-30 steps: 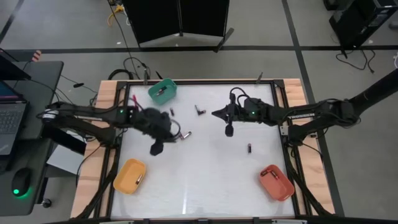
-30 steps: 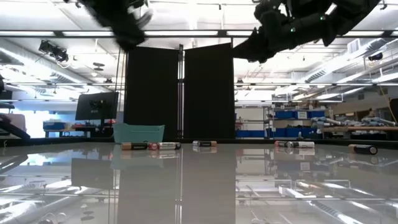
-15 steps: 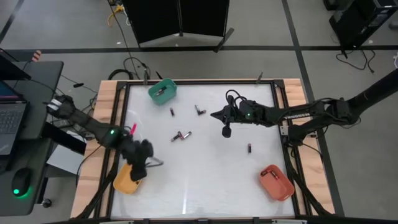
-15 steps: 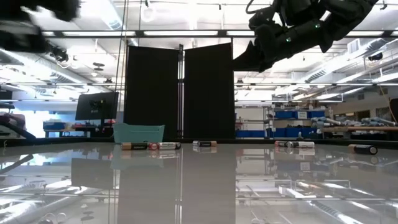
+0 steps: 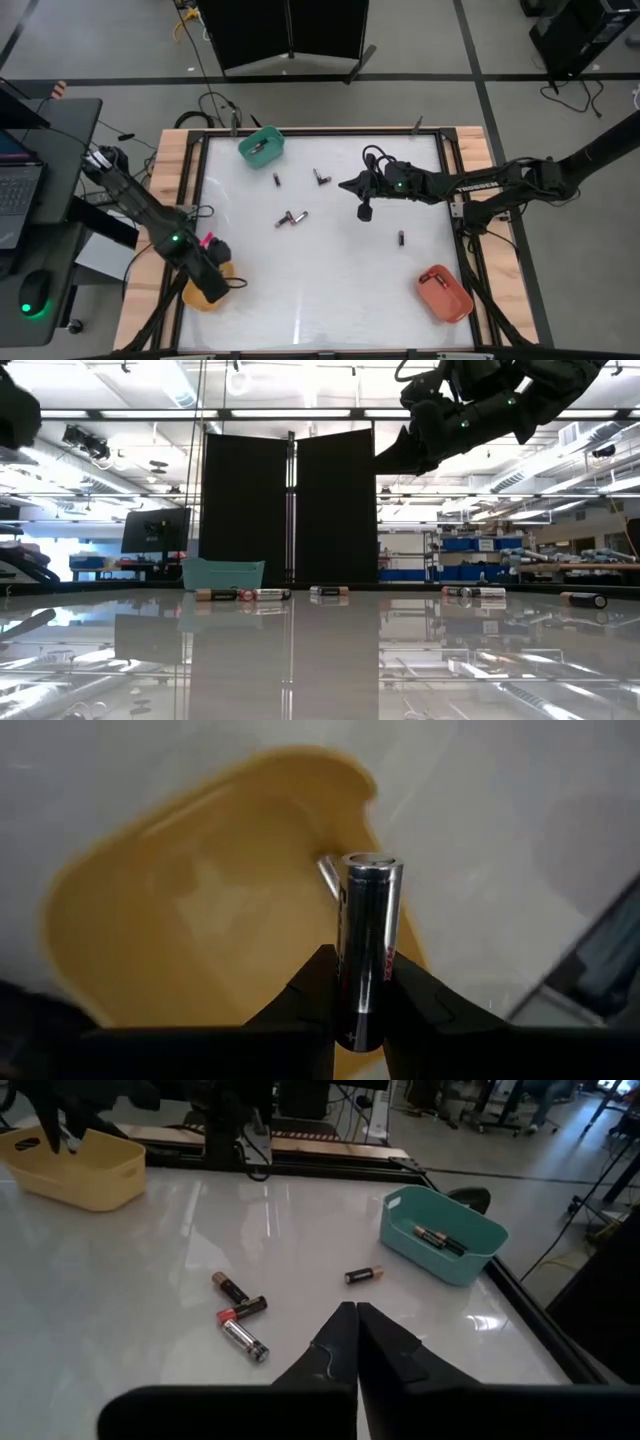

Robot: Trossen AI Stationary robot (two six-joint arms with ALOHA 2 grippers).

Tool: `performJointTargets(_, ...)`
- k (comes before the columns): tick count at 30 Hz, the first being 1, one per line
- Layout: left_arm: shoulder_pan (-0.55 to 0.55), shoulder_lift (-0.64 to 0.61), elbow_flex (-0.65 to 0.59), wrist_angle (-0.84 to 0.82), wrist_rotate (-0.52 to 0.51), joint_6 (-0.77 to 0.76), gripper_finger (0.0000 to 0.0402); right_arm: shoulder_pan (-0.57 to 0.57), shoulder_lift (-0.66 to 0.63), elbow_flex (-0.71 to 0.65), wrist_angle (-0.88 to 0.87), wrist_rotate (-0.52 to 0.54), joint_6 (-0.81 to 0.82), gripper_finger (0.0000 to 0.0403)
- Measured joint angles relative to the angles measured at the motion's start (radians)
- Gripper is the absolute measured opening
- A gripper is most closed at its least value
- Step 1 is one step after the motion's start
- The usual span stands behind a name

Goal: Sort batteries
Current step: Put the silver battery into the yellow bin

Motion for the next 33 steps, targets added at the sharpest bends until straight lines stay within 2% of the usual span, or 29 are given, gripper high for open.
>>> performJointTargets(18,-0.001,0.004,-0.115,0.008,0.012,-0.124,0.0054,0.0,-0.001,0.0,-0.001,0.0,0.006,0.0014)
performJointTargets(33,0.005,0.023,-0.12,0.047,0.039,-0.127,0.0054,0.0,-0.001,0.0,-0.02,0.0,0.004,0.0013)
